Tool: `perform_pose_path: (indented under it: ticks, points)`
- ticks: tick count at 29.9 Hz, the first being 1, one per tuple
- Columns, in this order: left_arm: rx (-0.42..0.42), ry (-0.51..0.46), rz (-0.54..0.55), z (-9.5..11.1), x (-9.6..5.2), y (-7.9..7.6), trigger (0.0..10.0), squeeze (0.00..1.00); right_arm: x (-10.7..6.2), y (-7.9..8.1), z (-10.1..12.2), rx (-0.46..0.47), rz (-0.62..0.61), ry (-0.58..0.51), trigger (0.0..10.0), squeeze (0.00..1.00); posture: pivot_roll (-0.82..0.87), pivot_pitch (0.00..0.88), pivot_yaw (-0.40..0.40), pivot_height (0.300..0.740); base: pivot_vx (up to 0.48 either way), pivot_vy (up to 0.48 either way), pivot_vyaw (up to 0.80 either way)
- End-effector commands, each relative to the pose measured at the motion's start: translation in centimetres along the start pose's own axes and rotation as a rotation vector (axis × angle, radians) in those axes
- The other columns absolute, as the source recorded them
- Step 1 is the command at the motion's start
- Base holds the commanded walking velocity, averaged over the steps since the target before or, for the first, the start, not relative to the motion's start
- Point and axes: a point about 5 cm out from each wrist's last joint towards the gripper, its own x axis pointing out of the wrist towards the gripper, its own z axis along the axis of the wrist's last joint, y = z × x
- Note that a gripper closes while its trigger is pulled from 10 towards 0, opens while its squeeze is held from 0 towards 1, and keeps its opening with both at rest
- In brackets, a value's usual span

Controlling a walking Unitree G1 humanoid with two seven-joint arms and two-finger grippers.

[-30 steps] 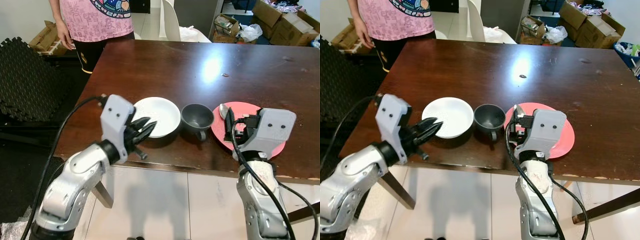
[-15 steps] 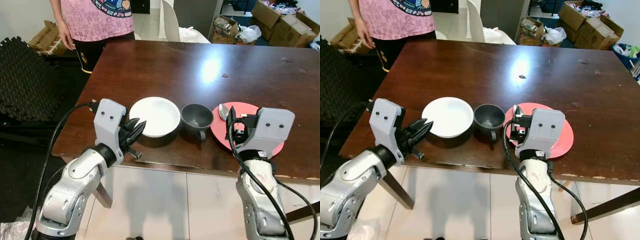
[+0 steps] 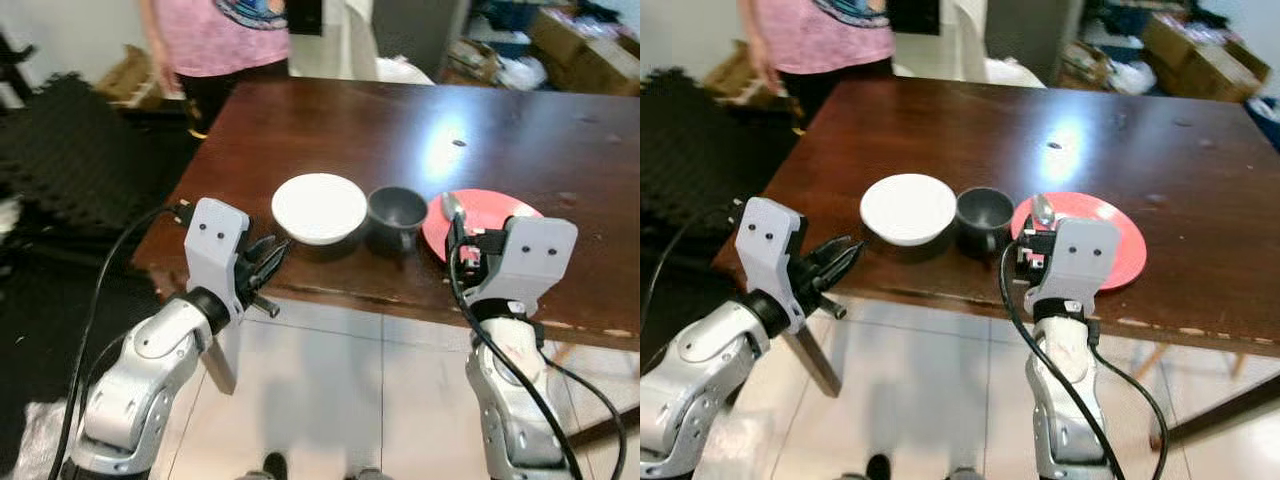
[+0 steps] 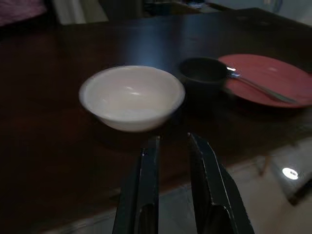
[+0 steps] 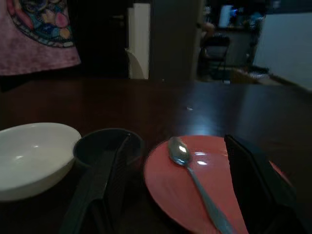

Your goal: Setting the table

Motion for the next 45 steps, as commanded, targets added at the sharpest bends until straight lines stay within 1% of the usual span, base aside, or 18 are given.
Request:
perform_pose_path:
  ticks: [1,25,30,37,45]
  points:
    - [0.009,-0.001,0.006,0.1,-0.1,0.1,10.0,0.00,-0.2,0.0,-0.4,-0.005,0.001,0.011,10.0,0.00,-0.05,0.065,0.053,0.740,-0.296,0.000,0.00]
    - [0.009,-0.004,0.013,0.1,0.0,0.2,10.0,0.00,-0.2,0.0,-0.7,0.001,0.001,0.023,10.0,0.00,-0.04,0.065,0.053,0.740,-0.272,0.000,0.00]
    - [0.013,0.003,0.021,0.0,0.0,0.3,10.0,0.00,-0.1,-0.1,-1.0,0.013,-0.008,0.044,10.0,0.00,-0.04,0.066,0.053,0.740,0.000,0.000,0.00]
    - [0.009,0.016,0.023,-0.3,-0.1,0.3,10.0,0.00,-0.1,-0.6,-1.6,0.047,-0.038,0.083,10.0,0.00,-0.04,0.068,0.054,0.740,0.000,0.000,-0.80]
    - [0.003,0.026,0.031,-0.6,-0.2,0.4,10.0,0.00,-0.1,-0.8,-2.1,0.049,-0.051,0.104,10.0,0.00,-0.04,0.069,0.055,0.740,0.000,0.000,-0.80]
